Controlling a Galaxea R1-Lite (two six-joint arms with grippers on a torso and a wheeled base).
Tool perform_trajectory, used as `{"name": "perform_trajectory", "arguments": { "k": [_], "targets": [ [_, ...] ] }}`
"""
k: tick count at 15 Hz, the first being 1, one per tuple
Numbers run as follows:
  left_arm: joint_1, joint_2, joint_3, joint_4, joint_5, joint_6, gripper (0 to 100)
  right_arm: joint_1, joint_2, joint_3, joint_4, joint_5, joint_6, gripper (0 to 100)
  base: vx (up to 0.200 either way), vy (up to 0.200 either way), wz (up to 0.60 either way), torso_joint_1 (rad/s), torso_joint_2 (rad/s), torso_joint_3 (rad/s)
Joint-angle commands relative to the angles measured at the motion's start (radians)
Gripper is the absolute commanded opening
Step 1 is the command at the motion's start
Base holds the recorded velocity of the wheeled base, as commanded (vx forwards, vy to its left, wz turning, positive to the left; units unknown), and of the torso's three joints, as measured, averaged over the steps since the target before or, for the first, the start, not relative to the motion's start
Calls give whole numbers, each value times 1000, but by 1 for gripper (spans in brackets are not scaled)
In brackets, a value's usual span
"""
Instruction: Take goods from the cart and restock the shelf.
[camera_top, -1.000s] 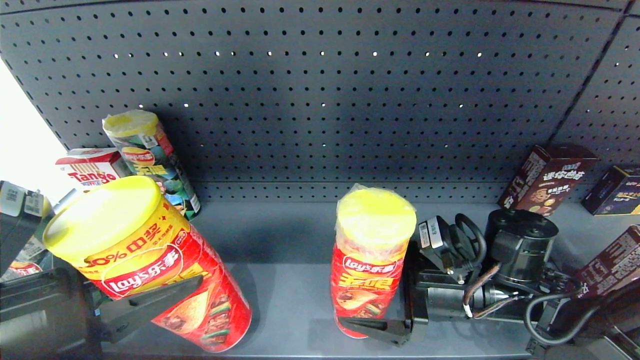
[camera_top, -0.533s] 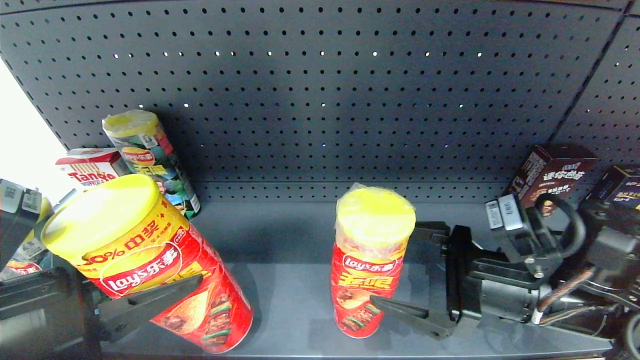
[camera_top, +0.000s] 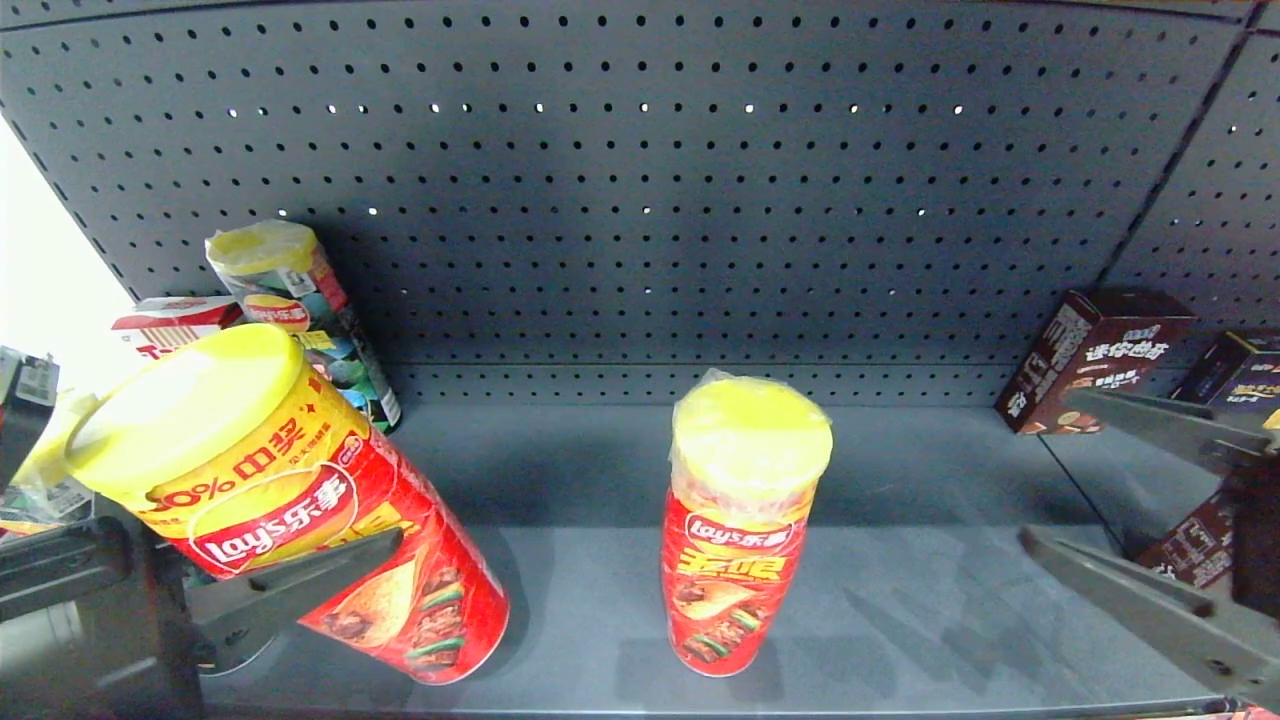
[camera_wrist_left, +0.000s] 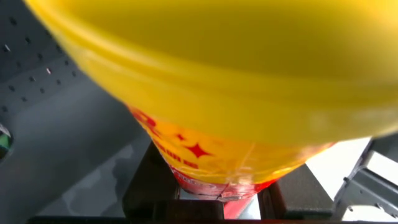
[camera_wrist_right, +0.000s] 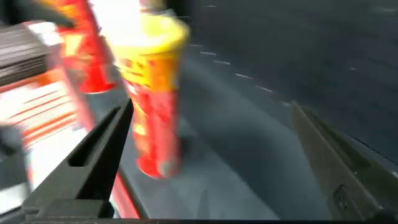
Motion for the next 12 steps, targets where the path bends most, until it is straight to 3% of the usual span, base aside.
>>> {"name": "perform_trajectory", "arguments": {
  "k": [1, 4, 7, 9, 11, 12],
  "targets": [
    [-2, 19, 0, -16, 0, 0, 0, -12, -367, 55, 222, -154, 36, 100, 0, 0, 0, 0, 0, 0],
    [-6, 31, 2, -39, 0, 2, 0, -14, -691, 111, 579, -169, 34, 100, 0, 0, 0, 0, 0, 0],
    [-9, 30, 5, -39, 0, 5, 0, -78, -932, 213, 809, -169, 34, 100, 0, 0, 0, 0, 0, 0],
    [-9, 30, 3, -39, 0, 3, 0, -176, -995, 309, 858, -171, 36, 100, 0, 0, 0, 0, 0, 0],
    [-9, 30, 2, -39, 0, 3, 0, -278, -995, 326, 841, -191, 70, 100, 0, 0, 0, 0, 0, 0],
    [-9, 31, 3, -39, 0, 5, 0, -284, -995, 338, 800, -300, 136, 100, 0, 0, 0, 0, 0, 0]
  ]
}}
